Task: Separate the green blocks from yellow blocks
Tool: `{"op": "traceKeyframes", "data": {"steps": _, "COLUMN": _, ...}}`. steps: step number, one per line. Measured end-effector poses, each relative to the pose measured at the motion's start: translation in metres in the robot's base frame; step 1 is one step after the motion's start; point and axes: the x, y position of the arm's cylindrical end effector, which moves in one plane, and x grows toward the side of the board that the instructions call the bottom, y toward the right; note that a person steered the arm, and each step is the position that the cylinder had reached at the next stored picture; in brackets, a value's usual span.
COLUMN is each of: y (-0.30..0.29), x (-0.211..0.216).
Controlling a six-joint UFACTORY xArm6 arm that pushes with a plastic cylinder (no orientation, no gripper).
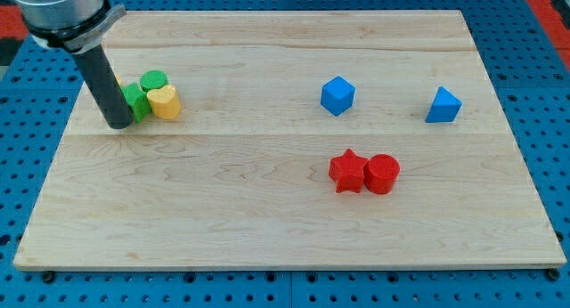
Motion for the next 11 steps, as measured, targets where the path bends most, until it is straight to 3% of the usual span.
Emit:
{"op": "traceKeyframes", "data": {"steps": 2, "y": -0.015, "x": -0.03}}
{"op": "traceKeyframes", "data": {"steps": 4, "y": 0.055, "x": -0.05}}
{"op": "traceKeyframes", "data": {"steps": 7, "y": 0.005, "x": -0.032}}
{"op": "traceKeyframes", "data": {"steps": 10, "y": 0.073, "x": -0.115}}
{"op": "traceKeyframes", "data": {"steps": 11, "y": 0.052, "x": -0.126}}
